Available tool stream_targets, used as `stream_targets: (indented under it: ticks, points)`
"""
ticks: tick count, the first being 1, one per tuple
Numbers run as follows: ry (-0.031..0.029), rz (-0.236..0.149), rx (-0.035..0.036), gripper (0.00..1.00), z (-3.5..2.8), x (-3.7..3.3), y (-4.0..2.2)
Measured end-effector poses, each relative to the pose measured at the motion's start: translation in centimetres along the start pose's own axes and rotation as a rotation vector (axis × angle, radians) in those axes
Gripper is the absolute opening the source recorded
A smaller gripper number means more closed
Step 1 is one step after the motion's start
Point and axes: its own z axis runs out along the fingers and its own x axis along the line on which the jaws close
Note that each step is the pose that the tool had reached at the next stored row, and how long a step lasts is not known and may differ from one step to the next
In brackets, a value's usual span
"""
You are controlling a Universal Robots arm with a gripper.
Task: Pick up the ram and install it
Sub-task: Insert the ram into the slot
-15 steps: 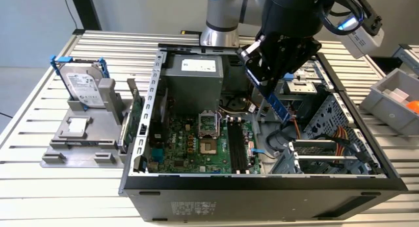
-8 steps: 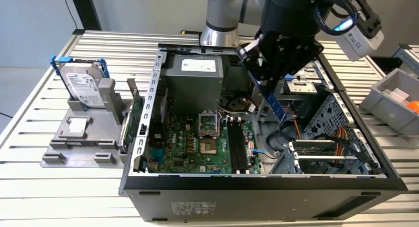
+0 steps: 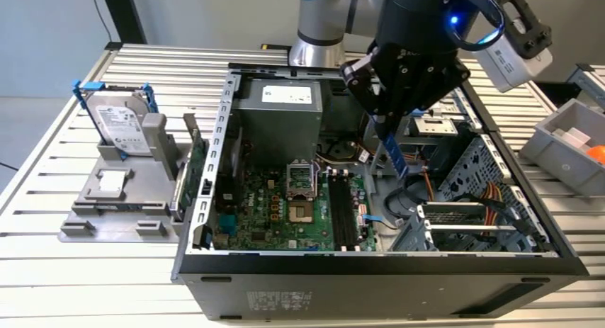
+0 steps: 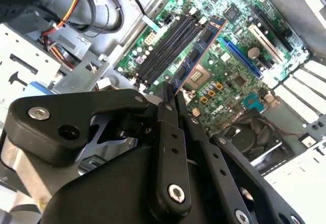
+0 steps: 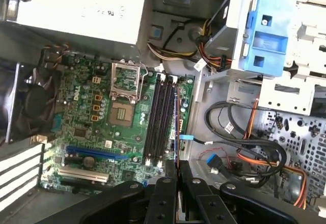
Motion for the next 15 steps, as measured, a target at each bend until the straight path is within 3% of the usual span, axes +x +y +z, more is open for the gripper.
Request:
stream_targets:
  ticks: [15]
  points:
    - [-0.0019,0.186,0.0065,0.0,0.0,0.0,0.0]
